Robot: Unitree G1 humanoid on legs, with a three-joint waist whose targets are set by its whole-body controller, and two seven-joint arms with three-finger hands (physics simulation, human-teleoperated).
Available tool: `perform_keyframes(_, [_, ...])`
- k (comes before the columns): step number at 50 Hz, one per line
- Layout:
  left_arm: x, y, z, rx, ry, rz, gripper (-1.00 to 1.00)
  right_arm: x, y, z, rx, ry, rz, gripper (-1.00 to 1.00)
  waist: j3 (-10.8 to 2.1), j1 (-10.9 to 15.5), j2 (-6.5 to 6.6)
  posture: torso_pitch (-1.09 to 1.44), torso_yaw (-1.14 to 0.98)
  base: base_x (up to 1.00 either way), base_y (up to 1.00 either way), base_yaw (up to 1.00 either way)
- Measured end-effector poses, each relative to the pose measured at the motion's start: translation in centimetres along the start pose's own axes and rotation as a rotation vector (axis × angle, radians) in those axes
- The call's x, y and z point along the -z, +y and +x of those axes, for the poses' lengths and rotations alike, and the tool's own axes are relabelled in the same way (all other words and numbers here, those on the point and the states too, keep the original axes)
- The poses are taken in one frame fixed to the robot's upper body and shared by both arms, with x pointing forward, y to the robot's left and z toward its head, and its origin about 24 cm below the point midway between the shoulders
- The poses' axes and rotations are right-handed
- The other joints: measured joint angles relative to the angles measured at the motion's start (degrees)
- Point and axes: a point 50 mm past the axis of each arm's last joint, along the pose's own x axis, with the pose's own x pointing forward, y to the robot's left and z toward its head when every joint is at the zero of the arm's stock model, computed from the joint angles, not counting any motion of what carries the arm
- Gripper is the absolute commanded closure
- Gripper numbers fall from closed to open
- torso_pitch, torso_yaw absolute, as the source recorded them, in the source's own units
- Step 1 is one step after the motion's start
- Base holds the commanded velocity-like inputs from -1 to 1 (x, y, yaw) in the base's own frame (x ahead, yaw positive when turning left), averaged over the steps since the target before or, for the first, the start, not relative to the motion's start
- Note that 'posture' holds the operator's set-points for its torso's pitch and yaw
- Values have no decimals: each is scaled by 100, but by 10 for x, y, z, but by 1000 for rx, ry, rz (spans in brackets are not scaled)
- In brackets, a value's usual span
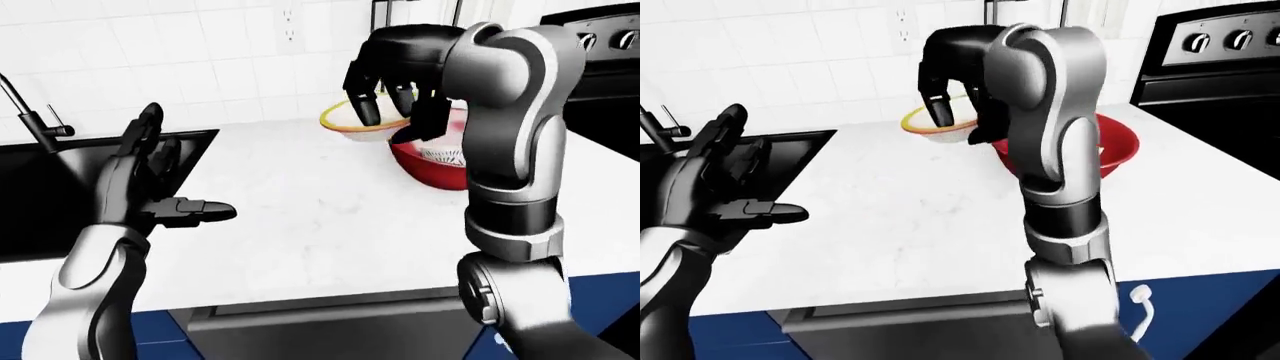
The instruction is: Stack the bowls from largest to smallest.
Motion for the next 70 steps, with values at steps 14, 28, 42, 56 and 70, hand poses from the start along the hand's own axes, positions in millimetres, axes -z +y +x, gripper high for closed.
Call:
perform_keyframes(14, [9, 4, 0, -11, 18, -8, -100, 68, -13, 5, -36, 234, 52, 99, 42, -25, 10, -29, 0, 0, 0, 0])
perform_keyframes(28, [10, 7, -1, -19, 14, -13, -100, 120, 3, -3, -64, 412, 114, 99, 12, 9, -20, -29, 0, 0, 0, 0])
perform_keyframes(42, [15, 7, -3, -19, 22, -12, -100, 149, 21, 0, -109, 538, 113, 98, -21, 34, -26, -29, 0, 0, 0, 0])
perform_keyframes(56, [15, 6, -3, -14, 21, -10, -100, 158, 39, 3, -166, 579, 124, 97, -41, 19, -20, -29, 0, 0, 0, 0])
perform_keyframes(70, [18, 9, 0, -20, 28, -8, -100, 162, 45, 8, -189, 601, 120, 98, -42, 15, -16, -29, 0, 0, 0, 0])
